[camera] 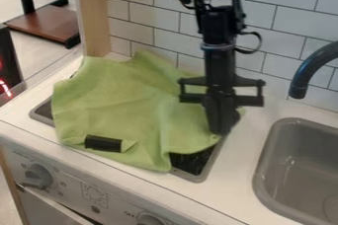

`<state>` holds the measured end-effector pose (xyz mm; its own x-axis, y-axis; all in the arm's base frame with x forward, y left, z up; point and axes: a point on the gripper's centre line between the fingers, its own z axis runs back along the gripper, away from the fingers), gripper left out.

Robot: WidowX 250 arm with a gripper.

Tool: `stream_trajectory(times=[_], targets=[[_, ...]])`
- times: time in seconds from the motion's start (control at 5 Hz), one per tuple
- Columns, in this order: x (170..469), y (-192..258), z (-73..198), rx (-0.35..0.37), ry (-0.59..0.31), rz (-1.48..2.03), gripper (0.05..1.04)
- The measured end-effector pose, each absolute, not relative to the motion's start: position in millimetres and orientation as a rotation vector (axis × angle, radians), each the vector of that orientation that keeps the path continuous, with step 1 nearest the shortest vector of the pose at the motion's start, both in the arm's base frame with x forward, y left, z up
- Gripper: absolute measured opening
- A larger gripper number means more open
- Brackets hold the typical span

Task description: Unfold the cloth from left to right

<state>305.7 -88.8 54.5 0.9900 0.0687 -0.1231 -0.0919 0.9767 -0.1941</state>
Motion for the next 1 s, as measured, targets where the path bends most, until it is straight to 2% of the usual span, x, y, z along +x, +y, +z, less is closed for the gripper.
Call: stream_trajectory(times=[0.2, 0.4, 0.6, 1.0], targets=[[311, -97, 42, -0.174, 0.120, 0.093, 0.050], [316, -98, 33, -0.164, 0.058, 0.114, 0.066], [318, -96, 25, -0.151, 0.055, 0.131, 0.211], [315, -96, 22, -0.152, 0.063, 0.151, 0.745]])
